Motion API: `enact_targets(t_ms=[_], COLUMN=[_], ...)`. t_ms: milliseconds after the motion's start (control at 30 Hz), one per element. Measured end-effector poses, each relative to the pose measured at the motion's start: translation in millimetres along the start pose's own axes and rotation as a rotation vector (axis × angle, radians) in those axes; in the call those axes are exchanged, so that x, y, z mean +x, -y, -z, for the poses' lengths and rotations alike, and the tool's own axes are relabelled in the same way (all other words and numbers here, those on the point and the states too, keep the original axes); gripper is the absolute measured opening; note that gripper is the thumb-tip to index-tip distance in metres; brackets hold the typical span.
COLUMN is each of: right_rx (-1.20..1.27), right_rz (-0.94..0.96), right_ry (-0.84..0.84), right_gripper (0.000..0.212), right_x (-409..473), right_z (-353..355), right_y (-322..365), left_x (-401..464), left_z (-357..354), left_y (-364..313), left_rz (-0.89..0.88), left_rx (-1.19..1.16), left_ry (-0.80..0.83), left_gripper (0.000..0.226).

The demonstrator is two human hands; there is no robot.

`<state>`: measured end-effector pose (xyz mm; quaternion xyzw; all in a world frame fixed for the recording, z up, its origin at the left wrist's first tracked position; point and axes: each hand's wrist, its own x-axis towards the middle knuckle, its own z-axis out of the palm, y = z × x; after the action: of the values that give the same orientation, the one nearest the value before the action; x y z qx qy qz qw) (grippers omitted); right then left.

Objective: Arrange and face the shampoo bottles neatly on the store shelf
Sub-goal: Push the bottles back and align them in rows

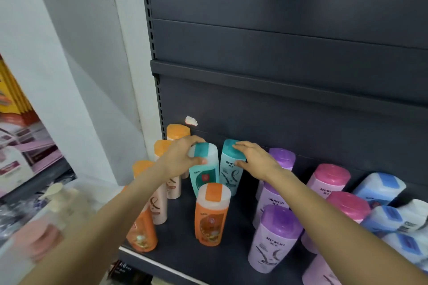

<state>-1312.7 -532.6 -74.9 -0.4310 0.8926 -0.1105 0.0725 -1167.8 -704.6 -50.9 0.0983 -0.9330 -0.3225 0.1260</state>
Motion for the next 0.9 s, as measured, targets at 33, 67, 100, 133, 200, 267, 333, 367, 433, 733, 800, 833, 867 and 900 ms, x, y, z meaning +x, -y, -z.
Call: enact_targets(t_ms=[33, 67, 100, 133, 200, 267, 333, 367, 433, 733, 800, 833, 867, 900], right_rx=[0.005, 0.016, 0.037, 0.071, 0.202, 0.377, 0.523, 0.584, 0.732, 1.675, 1.73, 1.744, 1.766, 1.79], right_rz=[-0.004, -0.006, -0.007, -0.01, -0.029, -0.053, -0.063, -0.073, -0.106, -0.475, -0.484, -0.478, -0.472, -0.466], right_ry=[-0.003, -0.01, -0.024, -0.043, -0.092, -0.098, -0.064, -0.048, -0.025, 0.018, 0.016, -0.021, -0.071, -0.127], right_gripper=[0.059, 0.058, 0.057, 0.055, 0.051, 0.047, 0.043, 0.041, 0.033, 0.052, 0.055, 0.053, 0.049, 0.045], right_x=[-1, -2, -4, -5, -8, -13, -17, -20, -27, -56, -60, -61, -63, -63], right_z=[0, 0, 0, 0, 1, 3, 6, 8, 12, 26, 30, 32, 34, 36], right_y=[1, 3, 5, 8, 13, 19, 25, 27, 31, 27, 28, 28, 28, 28], left_x=[-3, -5, -7, -9, -11, -13, -16, -18, -20, -22, -20, -19, -17, -16], left_z=[7, 13, 20, 26, 37, 45, 53, 56, 63, 72, 70, 69, 68, 67], left_y=[-4, -7, -10, -13, -18, -22, -26, -27, -31, -44, -43, -42, -40, -40], left_rz=[-0.003, -0.003, 0.001, 0.004, 0.003, -0.001, 0.006, 0.015, 0.024, 0.046, 0.053, 0.058, 0.055, 0.043], left_rx=[-0.008, -0.023, -0.043, -0.061, -0.105, -0.178, -0.264, -0.305, -0.397, -0.823, -0.84, -0.845, -0.836, -0.789], left_ry=[-0.04, -0.076, -0.107, -0.136, -0.182, -0.216, -0.252, -0.266, -0.291, -0.395, -0.406, -0.412, -0.413, -0.405], left_gripper=[0.042, 0.041, 0.041, 0.042, 0.044, 0.043, 0.04, 0.038, 0.035, 0.028, 0.03, 0.033, 0.035, 0.036])
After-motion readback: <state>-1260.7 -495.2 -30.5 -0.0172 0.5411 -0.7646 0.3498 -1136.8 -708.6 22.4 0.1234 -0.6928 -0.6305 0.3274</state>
